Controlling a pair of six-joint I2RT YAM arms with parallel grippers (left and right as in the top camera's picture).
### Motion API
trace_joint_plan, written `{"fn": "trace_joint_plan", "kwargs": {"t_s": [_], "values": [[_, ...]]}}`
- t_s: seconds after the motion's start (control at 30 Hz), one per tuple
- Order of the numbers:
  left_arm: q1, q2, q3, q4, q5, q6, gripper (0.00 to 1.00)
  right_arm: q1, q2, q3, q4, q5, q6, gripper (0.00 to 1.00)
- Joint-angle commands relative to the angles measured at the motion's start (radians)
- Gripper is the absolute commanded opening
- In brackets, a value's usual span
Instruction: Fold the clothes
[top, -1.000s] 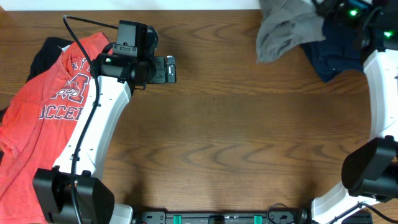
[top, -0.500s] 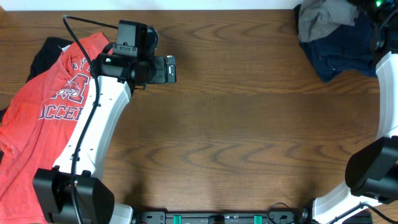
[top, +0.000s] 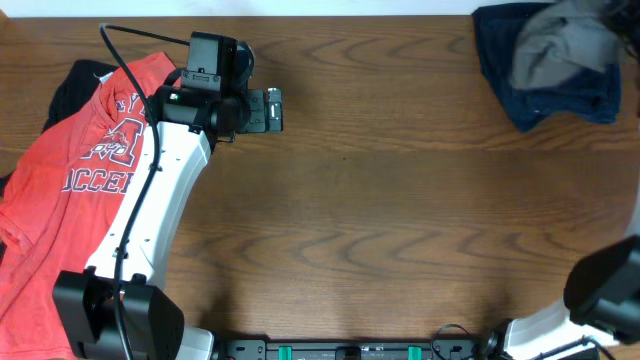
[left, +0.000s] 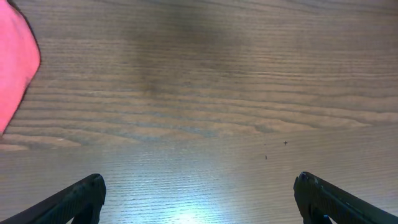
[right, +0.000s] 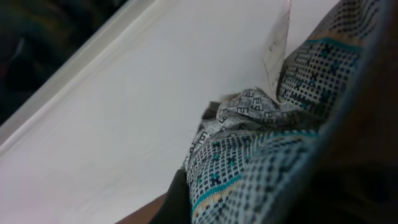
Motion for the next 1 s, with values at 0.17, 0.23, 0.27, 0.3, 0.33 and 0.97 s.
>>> {"fn": "trace_joint_plan", "kwargs": {"t_s": [0.17, 0.23, 0.27, 0.3, 0.33, 0.97], "values": [[0.003, 0.013, 0.009, -0.002, -0.021, 0.009, 0.98, -0.051, -0.131, 0.025, -0.161, 0.142, -0.037, 0.01], [0.003, 0.013, 0.009, -0.002, -0.021, 0.008, 0.98, -0.047, -0.120, 0.025, -0.188, 0.170, -0.036, 0.01], [0.003, 0.013, 0.009, -0.002, -0.021, 0.008, 0.98, -0.044, -0.109, 0.025, -0.192, 0.177, -0.037, 0.01], [0.003, 0.013, 0.009, -0.002, -0.021, 0.008, 0.98, -0.043, -0.100, 0.025, -0.192, 0.180, -0.036, 0.01], [0.003, 0.013, 0.009, -0.002, -0.021, 0.009, 0.98, -0.042, -0.087, 0.025, -0.190, 0.180, -0.036, 0.01], [0.003, 0.013, 0.009, 0.031, -0.024, 0.009, 0.98, 0.073, 0.276, 0.025, 0.226, 0.177, -0.007, 0.37]]}}
